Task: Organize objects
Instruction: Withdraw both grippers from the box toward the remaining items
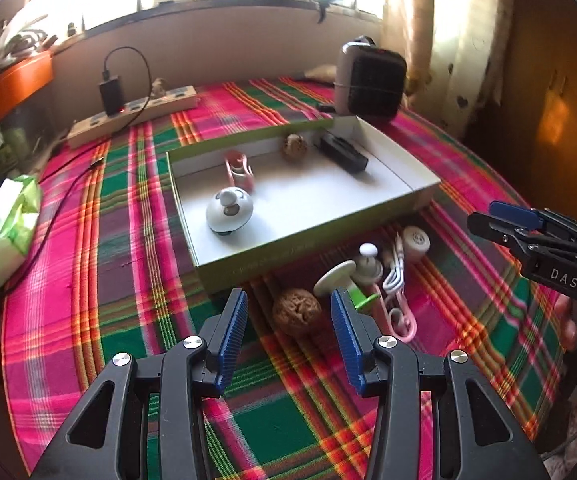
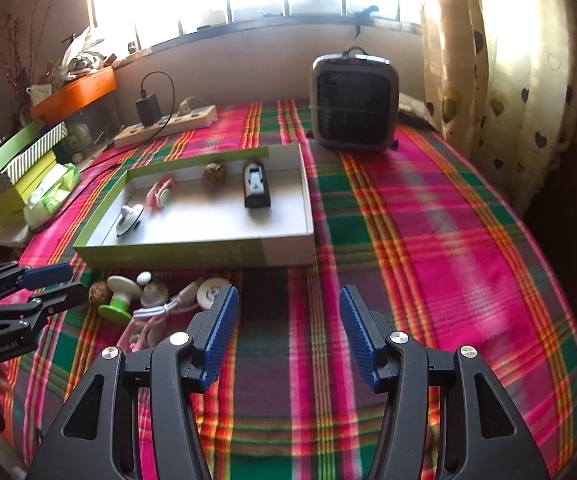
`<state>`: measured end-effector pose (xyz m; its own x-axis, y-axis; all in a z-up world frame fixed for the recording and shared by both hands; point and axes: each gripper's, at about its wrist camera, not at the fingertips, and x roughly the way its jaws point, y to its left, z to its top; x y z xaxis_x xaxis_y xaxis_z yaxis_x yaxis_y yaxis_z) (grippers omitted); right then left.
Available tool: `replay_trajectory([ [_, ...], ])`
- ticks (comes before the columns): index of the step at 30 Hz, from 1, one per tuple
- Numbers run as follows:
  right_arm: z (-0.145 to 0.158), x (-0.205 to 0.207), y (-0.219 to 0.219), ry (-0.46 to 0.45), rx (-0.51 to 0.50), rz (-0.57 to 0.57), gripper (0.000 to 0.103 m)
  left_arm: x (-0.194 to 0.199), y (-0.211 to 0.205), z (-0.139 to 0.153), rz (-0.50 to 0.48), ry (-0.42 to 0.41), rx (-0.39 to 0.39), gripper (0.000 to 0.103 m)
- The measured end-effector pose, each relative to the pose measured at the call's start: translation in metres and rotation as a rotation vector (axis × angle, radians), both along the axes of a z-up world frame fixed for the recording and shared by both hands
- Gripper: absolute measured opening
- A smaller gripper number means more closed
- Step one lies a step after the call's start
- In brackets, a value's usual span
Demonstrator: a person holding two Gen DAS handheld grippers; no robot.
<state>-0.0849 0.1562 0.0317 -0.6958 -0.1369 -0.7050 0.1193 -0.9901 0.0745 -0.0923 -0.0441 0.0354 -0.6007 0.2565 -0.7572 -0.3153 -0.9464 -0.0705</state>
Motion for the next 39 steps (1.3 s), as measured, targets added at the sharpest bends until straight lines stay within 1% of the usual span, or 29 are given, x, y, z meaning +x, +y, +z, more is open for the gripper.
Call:
replay_trajectory([
  [2,-0.005,0.000,-0.002,-0.010,-0.011,0.008,0.054,0.001,-0.001,0.000,-0.013,0.003,0.003,0.042],
  [5,-0.011,-0.003,-0.009,-0.035,0.007,0.039,0.054,-0.003,-0.002,-0.005,-0.016,-0.015,-0.002,0.042],
  [9,-0.013,-0.010,-0.017,-0.055,0.030,0.085,0.054,-0.007,-0.007,-0.010,0.021,-0.039,0.032,0.042],
  [12,-0.019,-0.014,-0.022,-0.073,0.062,0.125,0.054,-0.010,-0.008,-0.013,0.041,-0.046,0.042,0.042],
  [14,-0.022,-0.016,-0.021,-0.082,0.062,0.135,0.055,-0.012,-0.007,-0.015,0.044,-0.056,0.051,0.043],
  [17,-0.027,-0.022,-0.021,-0.099,0.041,0.162,0.059,-0.013,-0.004,-0.017,0.054,-0.063,0.041,0.044],
  [23,-0.031,-0.030,-0.024,-0.112,0.045,0.222,0.060,-0.015,-0.002,-0.021,0.101,-0.072,0.036,0.044],
  [26,-0.031,-0.034,-0.025,-0.114,0.057,0.247,0.060,-0.017,-0.002,-0.028,0.139,-0.096,0.026,0.044],
  [33,-0.033,-0.043,-0.034,-0.110,0.053,0.300,0.060,-0.017,-0.002,-0.029,0.183,-0.083,0.015,0.044],
  [37,-0.035,-0.046,-0.035,-0.105,0.077,0.300,0.060,-0.019,0.001,-0.030,0.202,-0.058,-0.003,0.044],
  [39,-0.035,-0.047,-0.033,-0.102,0.070,0.298,0.060,-0.020,0.002,-0.030,0.214,-0.057,-0.007,0.044],
])
